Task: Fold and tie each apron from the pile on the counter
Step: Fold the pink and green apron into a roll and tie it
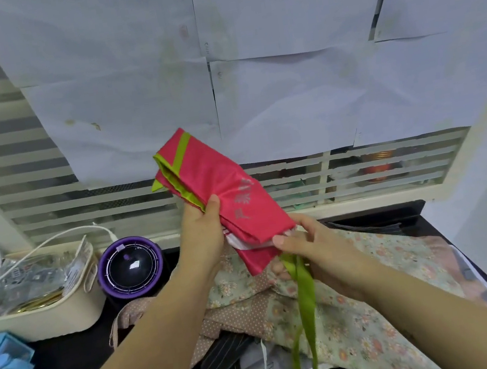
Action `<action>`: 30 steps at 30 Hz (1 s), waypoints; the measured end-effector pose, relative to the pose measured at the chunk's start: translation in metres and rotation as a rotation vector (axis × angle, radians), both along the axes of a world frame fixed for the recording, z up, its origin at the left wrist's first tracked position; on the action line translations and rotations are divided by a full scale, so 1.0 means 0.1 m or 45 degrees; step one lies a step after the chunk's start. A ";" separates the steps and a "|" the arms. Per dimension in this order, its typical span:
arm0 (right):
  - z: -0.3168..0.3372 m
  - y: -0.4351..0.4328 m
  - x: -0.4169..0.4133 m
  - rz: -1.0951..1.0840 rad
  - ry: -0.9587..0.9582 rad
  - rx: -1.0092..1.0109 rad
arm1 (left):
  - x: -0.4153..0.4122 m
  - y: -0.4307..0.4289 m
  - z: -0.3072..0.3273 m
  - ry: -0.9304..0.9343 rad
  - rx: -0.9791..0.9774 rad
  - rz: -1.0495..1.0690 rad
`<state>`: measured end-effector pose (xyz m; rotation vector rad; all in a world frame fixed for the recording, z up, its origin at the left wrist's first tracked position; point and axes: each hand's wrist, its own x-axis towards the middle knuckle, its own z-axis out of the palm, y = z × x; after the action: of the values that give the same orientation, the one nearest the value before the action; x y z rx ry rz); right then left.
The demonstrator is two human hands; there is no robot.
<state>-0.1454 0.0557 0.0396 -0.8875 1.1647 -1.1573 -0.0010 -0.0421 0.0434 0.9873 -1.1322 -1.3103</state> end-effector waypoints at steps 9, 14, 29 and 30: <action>-0.20 0.10 -0.25 -0.242 1.075 -0.401 | 0.22 -0.28 -0.14 0.179 0.116 0.289; 0.04 0.10 -0.38 -0.178 0.246 -0.240 | 0.25 -0.26 -0.23 0.033 0.074 0.348; -0.17 0.18 0.31 0.349 -0.157 0.214 | -0.10 -0.06 -0.02 0.340 0.194 0.307; -0.14 0.14 0.31 0.220 -0.173 0.166 | -0.12 -0.04 -0.03 0.367 0.211 0.291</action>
<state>-0.1142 0.0699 0.0256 -0.7811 1.0203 -0.9745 -0.0125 -0.0457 0.0409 0.9789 -0.6804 -1.3244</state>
